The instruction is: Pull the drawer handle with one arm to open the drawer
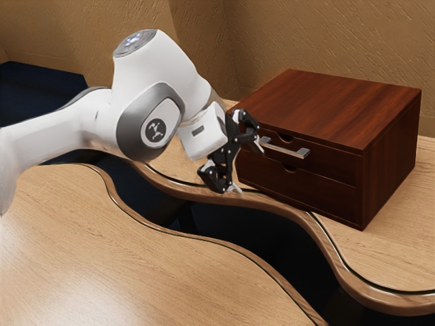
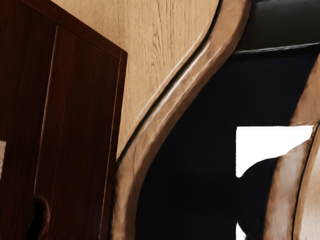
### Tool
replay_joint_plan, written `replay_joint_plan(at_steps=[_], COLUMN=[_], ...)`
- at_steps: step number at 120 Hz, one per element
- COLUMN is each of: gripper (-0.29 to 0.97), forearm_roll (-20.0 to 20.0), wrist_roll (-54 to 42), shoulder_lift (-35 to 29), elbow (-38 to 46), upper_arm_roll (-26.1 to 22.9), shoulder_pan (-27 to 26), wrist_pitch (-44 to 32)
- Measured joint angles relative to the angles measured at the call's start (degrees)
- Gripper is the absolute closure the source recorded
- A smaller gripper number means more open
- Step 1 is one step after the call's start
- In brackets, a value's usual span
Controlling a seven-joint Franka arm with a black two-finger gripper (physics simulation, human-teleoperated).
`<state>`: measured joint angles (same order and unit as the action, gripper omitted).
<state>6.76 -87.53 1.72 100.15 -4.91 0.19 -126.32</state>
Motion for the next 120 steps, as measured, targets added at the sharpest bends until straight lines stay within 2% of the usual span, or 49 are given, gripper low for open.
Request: replay_joint_plan(at_steps=[12,32,102,120], gripper=[0.00,0.00,0.00,0.00], forearm_roll=[0.03,0.06,0.19,-0.15], wrist_roll=[-0.45,-0.74,-0.16,0.06], shoulder_lift=[2.38,6.58,10.70,12.28], elbow=[-2.66,-5.95,-8.51,-10.51], upper_arm_roll=[0.00,0.47,4.23,4.65], shoulder_pan=[-0.12,-4.03,-3.07,-3.66], wrist_pitch=[-0.47,-0.85,-1.10,-3.75])
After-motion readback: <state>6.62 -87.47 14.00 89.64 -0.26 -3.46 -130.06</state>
